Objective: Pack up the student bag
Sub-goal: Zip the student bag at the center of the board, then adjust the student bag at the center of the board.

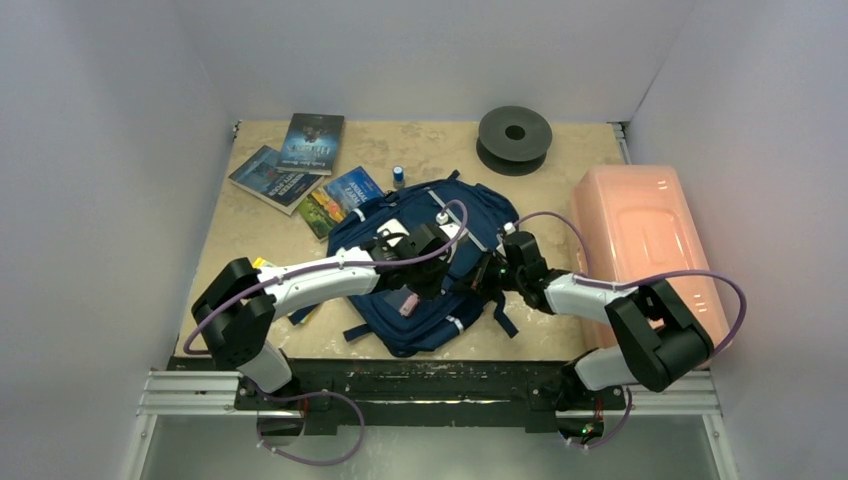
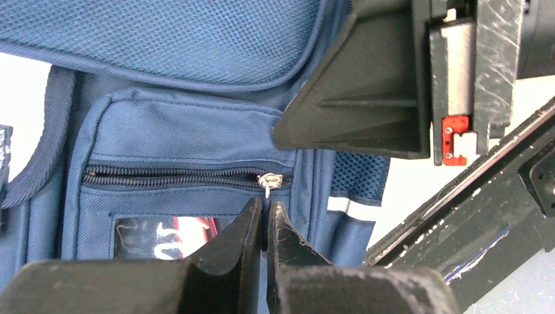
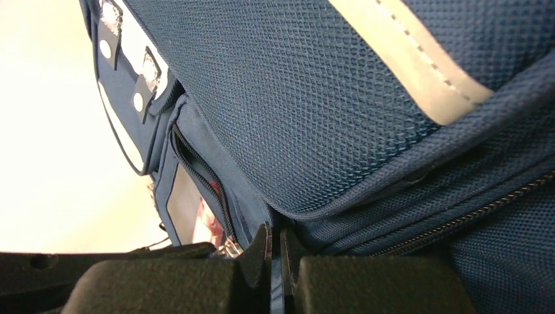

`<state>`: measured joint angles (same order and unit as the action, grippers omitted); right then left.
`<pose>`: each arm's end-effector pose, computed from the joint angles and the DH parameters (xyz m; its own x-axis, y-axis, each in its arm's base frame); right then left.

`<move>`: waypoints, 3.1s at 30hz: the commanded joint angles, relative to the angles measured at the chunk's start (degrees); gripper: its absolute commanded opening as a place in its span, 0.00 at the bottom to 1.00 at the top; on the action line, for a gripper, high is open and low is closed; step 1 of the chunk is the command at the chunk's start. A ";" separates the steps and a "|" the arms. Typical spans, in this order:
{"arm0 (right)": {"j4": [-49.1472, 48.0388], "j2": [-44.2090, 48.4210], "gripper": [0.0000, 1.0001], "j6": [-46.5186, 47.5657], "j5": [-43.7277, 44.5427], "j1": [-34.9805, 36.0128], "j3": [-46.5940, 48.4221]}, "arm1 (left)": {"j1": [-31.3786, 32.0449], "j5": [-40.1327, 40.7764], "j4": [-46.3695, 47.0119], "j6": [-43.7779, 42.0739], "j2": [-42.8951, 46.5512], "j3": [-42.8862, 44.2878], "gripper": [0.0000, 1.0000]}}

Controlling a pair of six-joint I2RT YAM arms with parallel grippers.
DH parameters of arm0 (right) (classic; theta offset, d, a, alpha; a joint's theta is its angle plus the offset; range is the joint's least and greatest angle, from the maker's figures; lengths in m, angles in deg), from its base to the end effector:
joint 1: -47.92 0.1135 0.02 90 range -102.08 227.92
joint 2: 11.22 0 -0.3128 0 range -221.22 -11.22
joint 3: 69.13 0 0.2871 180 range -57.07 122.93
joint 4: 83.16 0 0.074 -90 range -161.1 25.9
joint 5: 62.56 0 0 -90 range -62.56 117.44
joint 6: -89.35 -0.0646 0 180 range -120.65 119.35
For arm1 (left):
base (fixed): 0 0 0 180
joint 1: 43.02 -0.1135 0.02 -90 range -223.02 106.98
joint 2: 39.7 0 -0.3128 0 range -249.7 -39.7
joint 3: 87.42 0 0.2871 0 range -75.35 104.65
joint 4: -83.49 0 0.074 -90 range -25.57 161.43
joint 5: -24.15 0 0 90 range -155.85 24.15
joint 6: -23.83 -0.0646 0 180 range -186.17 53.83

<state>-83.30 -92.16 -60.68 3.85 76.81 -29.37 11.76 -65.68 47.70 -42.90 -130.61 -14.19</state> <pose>0.2391 0.1614 0.1459 -0.8997 0.4103 -0.1492 0.1448 0.6028 0.7847 0.2199 -0.3112 0.2277 -0.7481 0.3746 -0.5478 0.5665 0.7905 -0.2330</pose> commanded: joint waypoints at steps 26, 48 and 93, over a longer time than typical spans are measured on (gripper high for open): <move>24.77 25.41 0.47 24.39 15.17 -1.98 2.52 | -11.42 7.79 -6.05 13.11 18.88 -2.73 0.64; 13.50 -18.45 0.62 62.80 64.74 34.71 32.33 | -20.77 8.56 -12.54 41.84 12.50 -11.90 0.45; 21.87 -18.73 0.62 46.07 24.16 5.65 40.14 | -23.94 -1.59 5.00 17.08 26.79 -9.41 0.76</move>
<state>-57.21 -114.02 -11.76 33.72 82.27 12.64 -9.77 -65.49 49.91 -16.65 -101.19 -33.77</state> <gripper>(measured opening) 0.613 0.724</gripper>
